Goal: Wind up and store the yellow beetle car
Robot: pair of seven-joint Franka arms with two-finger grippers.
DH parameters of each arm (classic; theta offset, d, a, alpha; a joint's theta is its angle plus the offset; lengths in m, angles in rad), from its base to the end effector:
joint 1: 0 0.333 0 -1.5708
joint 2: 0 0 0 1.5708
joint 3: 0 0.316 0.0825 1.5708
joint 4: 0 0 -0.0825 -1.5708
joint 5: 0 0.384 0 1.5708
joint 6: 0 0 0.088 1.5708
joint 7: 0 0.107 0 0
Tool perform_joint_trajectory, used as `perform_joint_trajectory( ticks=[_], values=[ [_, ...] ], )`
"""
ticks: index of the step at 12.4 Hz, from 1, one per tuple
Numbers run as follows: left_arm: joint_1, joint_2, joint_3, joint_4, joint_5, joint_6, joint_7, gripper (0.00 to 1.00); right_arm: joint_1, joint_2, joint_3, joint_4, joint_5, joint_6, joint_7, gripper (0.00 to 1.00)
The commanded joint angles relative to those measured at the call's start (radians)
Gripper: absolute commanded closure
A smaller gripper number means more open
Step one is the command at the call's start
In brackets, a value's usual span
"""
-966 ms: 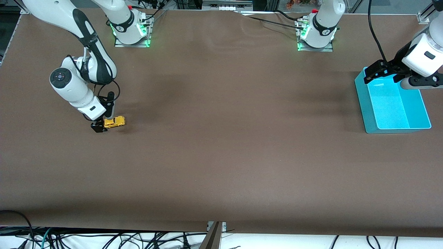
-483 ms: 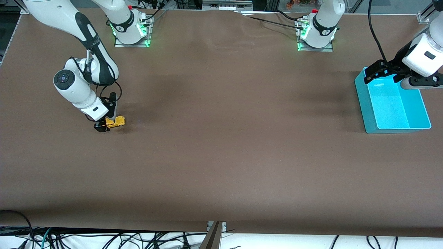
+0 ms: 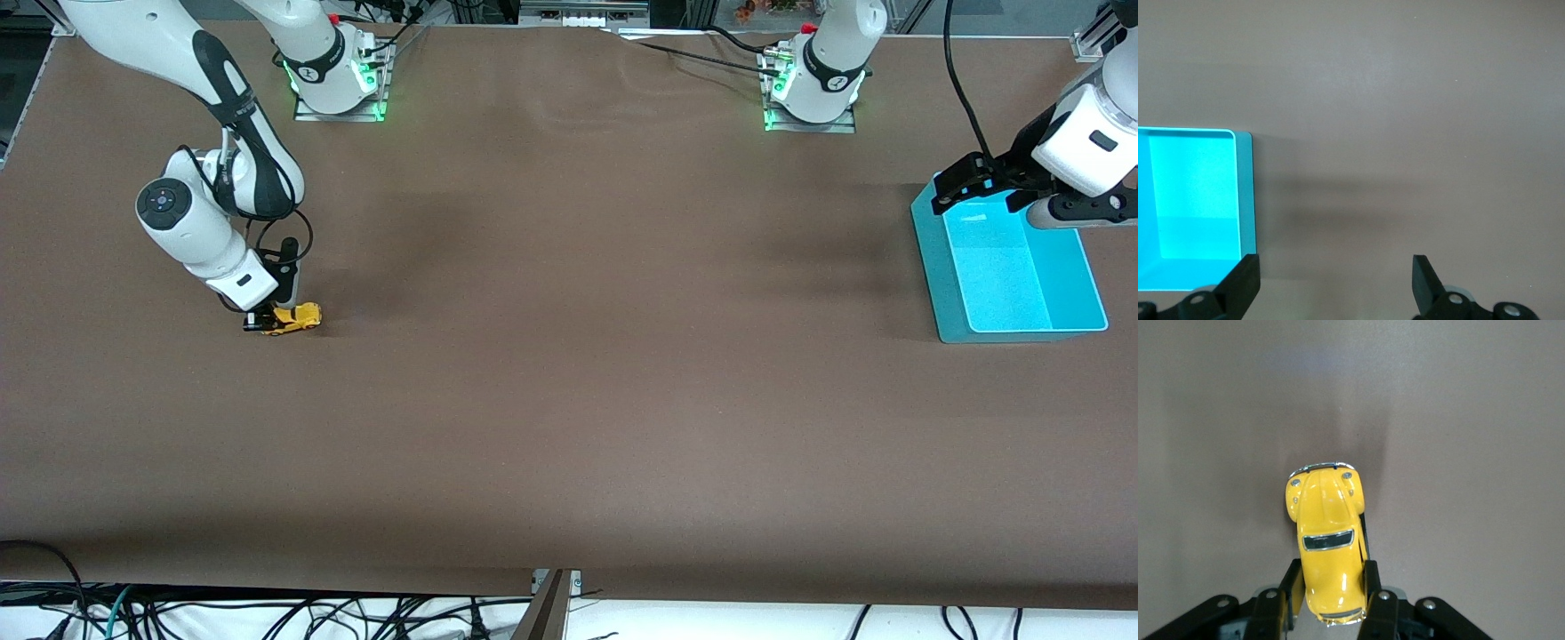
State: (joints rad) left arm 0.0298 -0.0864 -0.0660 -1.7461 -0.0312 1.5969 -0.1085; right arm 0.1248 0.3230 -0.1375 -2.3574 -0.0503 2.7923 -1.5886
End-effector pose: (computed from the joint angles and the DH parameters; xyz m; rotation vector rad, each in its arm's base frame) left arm 0.5254 -0.0236 0.5906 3.1170 0.1162 -0.1009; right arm 0.5230 -0.0063 0.2043 2.0664 2.1963 0.0515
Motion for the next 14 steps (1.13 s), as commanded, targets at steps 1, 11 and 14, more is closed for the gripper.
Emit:
perform_joint_trajectory(
  ticks=[1,11,14],
  values=[
    [0.012,-0.015,-0.015,0.004,-0.019,-0.011,0.024,0.0,-0.001,-0.05,0.003,-0.019,0.001,-0.06,0.076,0.93],
    [0.015,-0.015,-0.02,0.004,-0.019,-0.011,0.026,0.0,-0.173,0.043,-0.007,-0.013,0.0,0.011,-0.039,0.91],
    [0.016,-0.015,-0.017,0.005,-0.021,-0.012,0.024,0.0,-0.279,0.048,-0.007,-0.003,-0.002,0.029,-0.122,0.9]
  ],
)
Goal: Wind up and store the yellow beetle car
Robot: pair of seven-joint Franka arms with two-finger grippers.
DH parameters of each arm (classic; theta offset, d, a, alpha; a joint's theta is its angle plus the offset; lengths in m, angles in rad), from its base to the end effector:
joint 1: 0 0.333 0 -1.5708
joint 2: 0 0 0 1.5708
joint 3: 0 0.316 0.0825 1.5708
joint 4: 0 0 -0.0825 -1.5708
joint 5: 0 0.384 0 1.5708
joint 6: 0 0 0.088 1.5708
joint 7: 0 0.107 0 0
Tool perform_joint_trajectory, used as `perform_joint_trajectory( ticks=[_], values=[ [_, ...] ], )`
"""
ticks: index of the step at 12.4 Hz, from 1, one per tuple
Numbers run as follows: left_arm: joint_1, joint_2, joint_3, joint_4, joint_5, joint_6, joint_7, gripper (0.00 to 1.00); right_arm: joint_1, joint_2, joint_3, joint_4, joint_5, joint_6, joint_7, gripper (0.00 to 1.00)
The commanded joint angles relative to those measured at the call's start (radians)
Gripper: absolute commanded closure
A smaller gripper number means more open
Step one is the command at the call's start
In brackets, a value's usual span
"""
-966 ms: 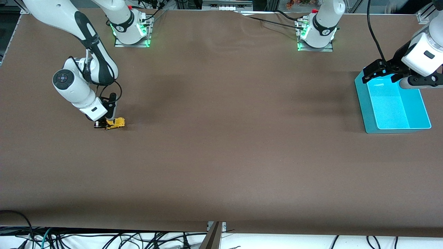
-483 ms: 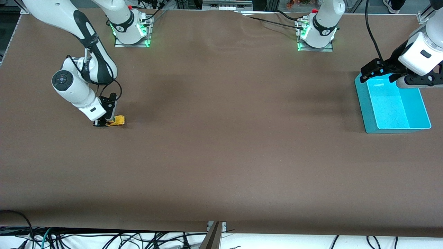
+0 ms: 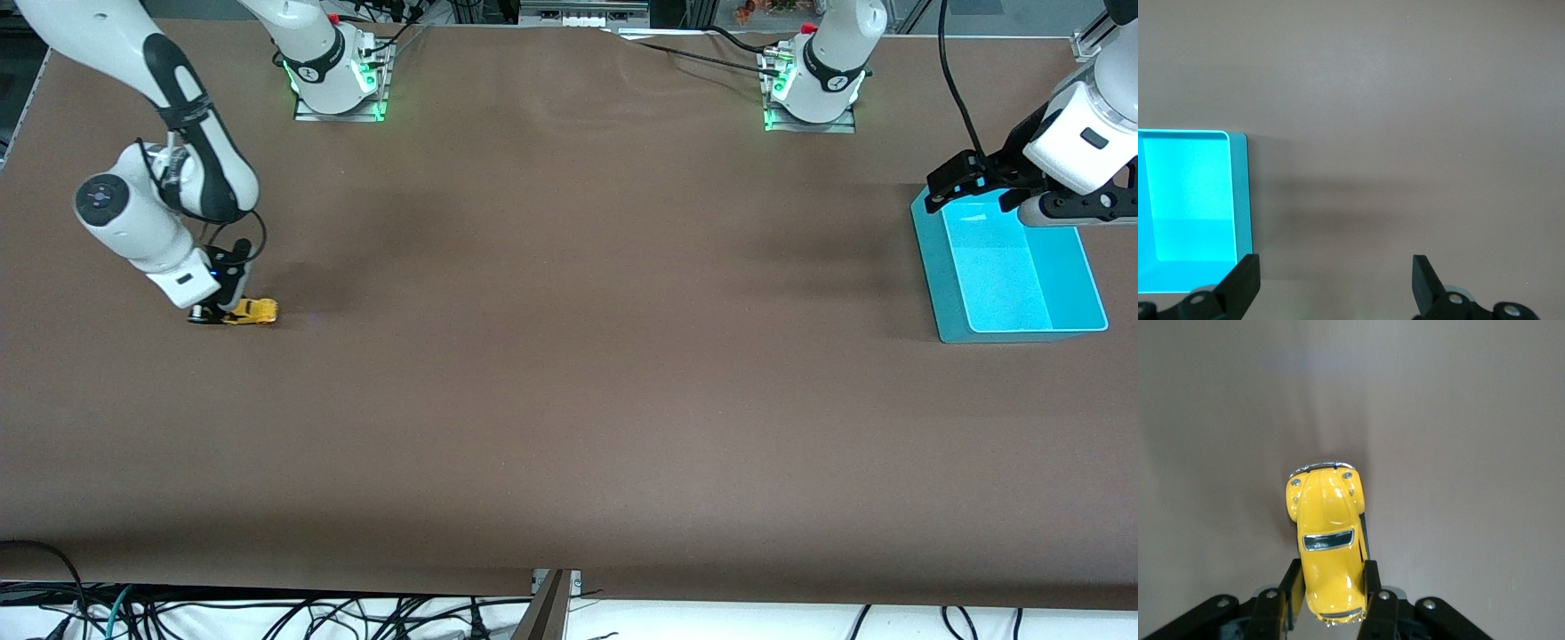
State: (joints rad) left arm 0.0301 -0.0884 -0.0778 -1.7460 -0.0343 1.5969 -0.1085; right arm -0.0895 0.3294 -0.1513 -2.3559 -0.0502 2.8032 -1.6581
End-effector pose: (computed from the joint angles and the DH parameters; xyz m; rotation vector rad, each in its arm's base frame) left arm 0.5246 -0.0302 0.5917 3.1159 0.0986 -0.0981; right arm 0.5089 -0.1247 0.2029 2.2239 2.0197 0.0227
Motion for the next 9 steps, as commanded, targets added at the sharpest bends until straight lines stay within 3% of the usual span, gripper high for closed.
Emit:
perform_joint_trajectory(
  ticks=[1,3,7,9],
  values=[
    [0.016,-0.013,-0.005,0.005,-0.018,-0.012,0.024,0.0,-0.102,0.042,0.007,-0.002,-0.003,0.021,-0.078,0.9],
    [0.016,-0.014,-0.005,0.006,-0.018,-0.015,0.026,0.0,-0.168,0.051,0.009,0.013,-0.007,0.027,-0.133,0.9],
    [0.019,-0.014,-0.002,0.005,-0.018,-0.02,0.026,0.0,-0.171,0.051,0.01,0.02,-0.003,0.029,-0.134,0.82],
    [0.019,-0.014,-0.002,0.005,-0.018,-0.02,0.024,0.0,-0.167,0.04,0.013,0.029,0.0,0.024,-0.124,0.23]
  ],
)
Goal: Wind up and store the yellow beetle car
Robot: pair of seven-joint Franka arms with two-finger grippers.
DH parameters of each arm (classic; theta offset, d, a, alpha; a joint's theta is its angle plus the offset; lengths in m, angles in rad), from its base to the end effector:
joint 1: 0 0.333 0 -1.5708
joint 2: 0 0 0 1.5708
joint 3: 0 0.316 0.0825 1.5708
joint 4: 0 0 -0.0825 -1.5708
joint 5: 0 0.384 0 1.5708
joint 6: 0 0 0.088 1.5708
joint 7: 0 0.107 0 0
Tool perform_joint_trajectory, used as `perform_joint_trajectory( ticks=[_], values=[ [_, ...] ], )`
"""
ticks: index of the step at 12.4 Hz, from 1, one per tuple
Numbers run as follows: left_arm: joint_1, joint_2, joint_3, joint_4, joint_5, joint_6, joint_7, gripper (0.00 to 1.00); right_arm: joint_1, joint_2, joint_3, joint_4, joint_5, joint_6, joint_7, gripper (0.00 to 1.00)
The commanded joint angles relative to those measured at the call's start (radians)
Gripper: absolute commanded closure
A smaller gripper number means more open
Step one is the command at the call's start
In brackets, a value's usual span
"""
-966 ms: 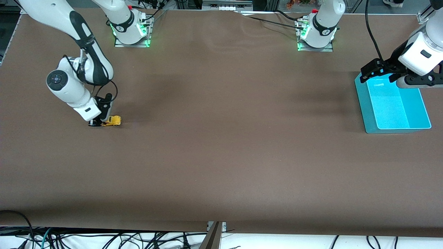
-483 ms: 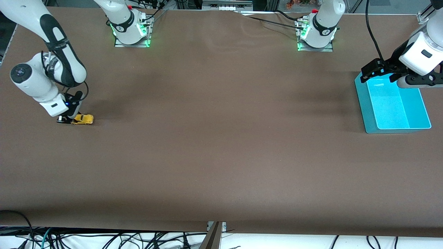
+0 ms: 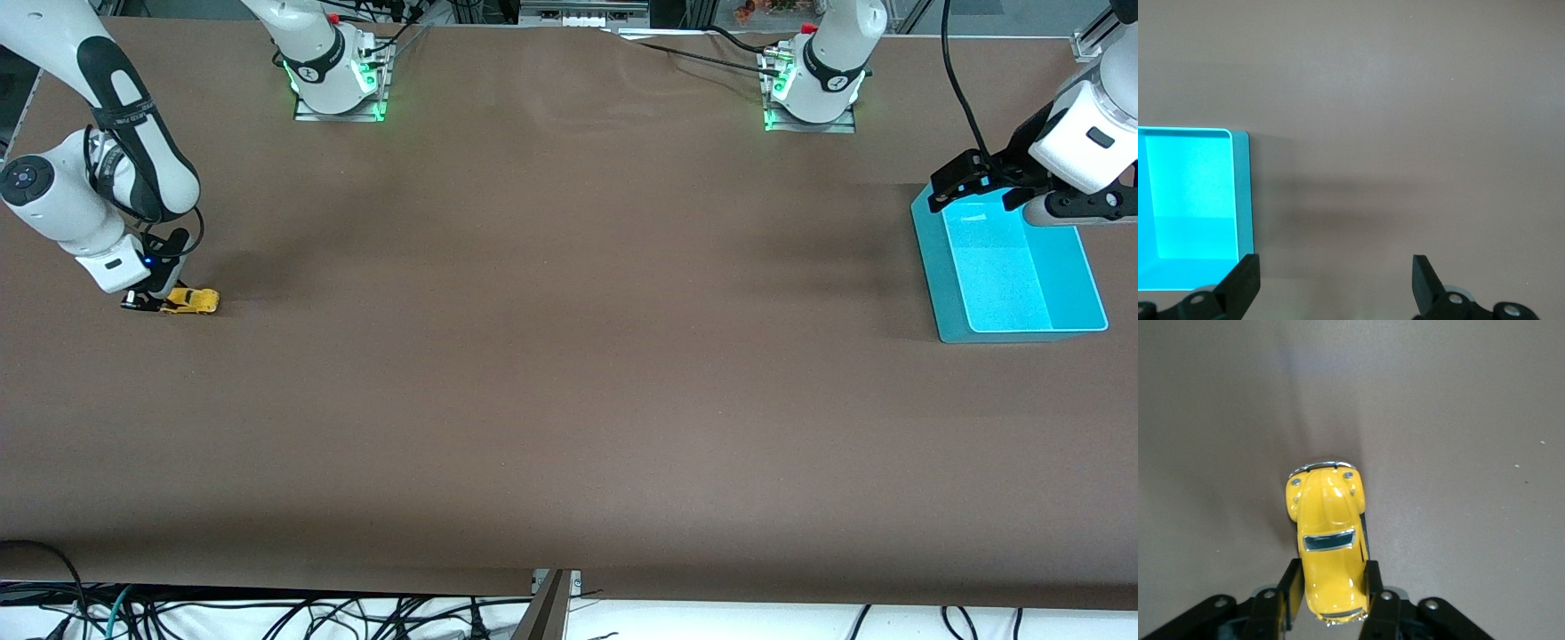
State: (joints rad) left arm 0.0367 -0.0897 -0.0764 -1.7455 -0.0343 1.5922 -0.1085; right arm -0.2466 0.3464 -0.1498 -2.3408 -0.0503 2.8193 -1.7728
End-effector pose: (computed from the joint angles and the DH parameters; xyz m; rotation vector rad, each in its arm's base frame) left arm 0.5240 -0.0260 0.5922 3.1153 0.1109 -0.1024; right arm 0.4884 -0.2040 0.2008 2.2527 1.9663 0.0027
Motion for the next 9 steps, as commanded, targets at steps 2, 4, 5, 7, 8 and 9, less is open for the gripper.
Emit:
perform_joint_trajectory(
  ticks=[2,4,5,7,8,9],
  values=[
    [0.012,-0.013,-0.003,0.004,-0.016,-0.017,0.026,0.0,-0.008,-0.018,0.031,0.052,0.0,-0.036,-0.01,0.0],
    [0.011,-0.012,-0.013,0.004,-0.007,-0.017,0.024,0.0,-0.008,-0.049,0.039,0.133,0.001,-0.194,-0.011,0.0],
    [0.011,-0.012,-0.014,0.004,-0.009,-0.015,0.023,0.0,-0.008,-0.052,0.047,0.179,0.003,-0.263,-0.011,0.0],
    [0.011,-0.01,-0.011,0.007,-0.016,-0.014,0.02,0.0,-0.008,-0.052,0.05,0.248,0.015,-0.354,-0.013,0.0],
    [0.011,-0.01,-0.011,0.007,-0.016,-0.014,0.021,0.0,-0.008,-0.053,0.05,0.265,0.044,-0.382,-0.013,0.0],
    [0.011,-0.01,-0.011,0.007,-0.016,-0.014,0.021,0.0,-0.008,-0.064,0.05,0.277,0.084,-0.406,-0.014,0.0]
  ],
)
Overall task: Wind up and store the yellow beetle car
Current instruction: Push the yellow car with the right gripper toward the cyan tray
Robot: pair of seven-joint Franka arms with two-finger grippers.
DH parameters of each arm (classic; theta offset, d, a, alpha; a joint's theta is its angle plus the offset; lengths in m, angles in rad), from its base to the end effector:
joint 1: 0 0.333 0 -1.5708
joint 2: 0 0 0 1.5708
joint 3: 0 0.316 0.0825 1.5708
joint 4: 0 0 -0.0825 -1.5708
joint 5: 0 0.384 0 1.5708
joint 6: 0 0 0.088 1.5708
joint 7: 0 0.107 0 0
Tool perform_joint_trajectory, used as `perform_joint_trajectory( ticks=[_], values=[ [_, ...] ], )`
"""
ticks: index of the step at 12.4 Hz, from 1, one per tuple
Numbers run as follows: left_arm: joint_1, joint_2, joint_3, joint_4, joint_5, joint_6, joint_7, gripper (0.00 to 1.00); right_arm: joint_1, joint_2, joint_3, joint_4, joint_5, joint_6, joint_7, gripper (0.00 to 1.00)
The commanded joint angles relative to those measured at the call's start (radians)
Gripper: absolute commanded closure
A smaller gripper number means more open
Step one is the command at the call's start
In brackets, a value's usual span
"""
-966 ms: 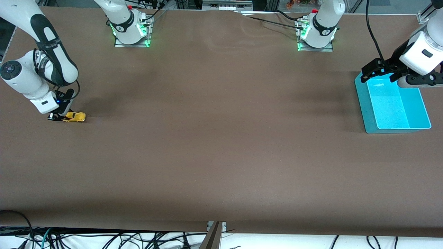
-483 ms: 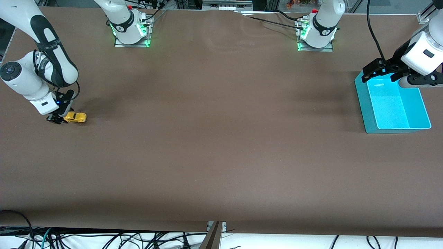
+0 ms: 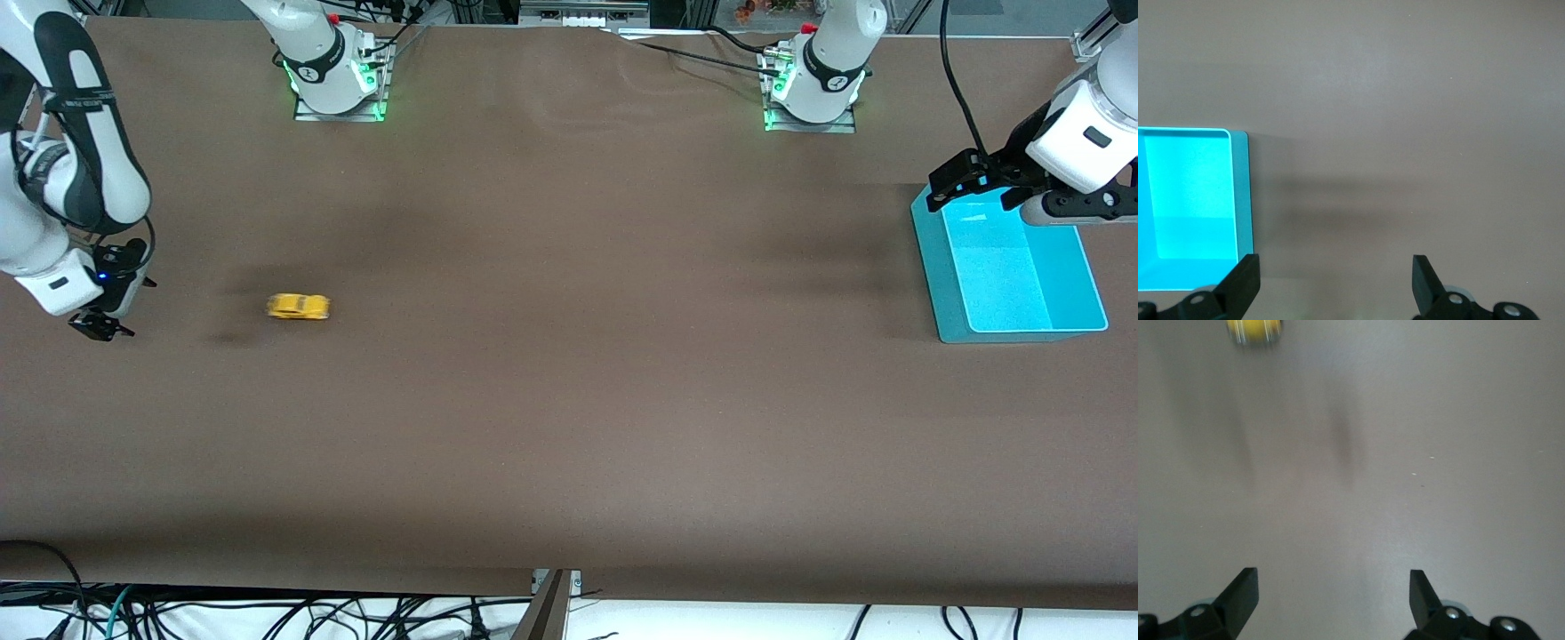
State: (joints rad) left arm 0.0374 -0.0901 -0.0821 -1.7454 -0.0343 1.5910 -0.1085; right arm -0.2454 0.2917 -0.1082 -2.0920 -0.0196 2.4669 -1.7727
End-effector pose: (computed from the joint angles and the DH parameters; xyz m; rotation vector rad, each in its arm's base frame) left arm 0.5236 -0.0288 0.5924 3.1163 0.1031 -0.1036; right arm 0.5544 -0.2031 0.2914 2.2905 2.0084 0.0045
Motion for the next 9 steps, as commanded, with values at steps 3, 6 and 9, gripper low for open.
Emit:
perform_joint_trajectory(
  ticks=[3,6,9],
  values=[
    [0.01,-0.01,-0.005,0.004,-0.016,-0.013,0.021,0.0,-0.008,-0.014,0.009,0.098,0.066,-0.124,-0.013,0.0],
    [0.009,-0.01,-0.007,-0.002,-0.015,-0.014,0.021,0.0,-0.002,-0.014,0.033,0.216,0.075,-0.224,0.007,0.0],
    [0.009,-0.007,-0.005,-0.005,-0.007,-0.016,0.023,0.0,0.001,-0.013,0.062,0.328,0.079,-0.313,0.178,0.0]
  ],
)
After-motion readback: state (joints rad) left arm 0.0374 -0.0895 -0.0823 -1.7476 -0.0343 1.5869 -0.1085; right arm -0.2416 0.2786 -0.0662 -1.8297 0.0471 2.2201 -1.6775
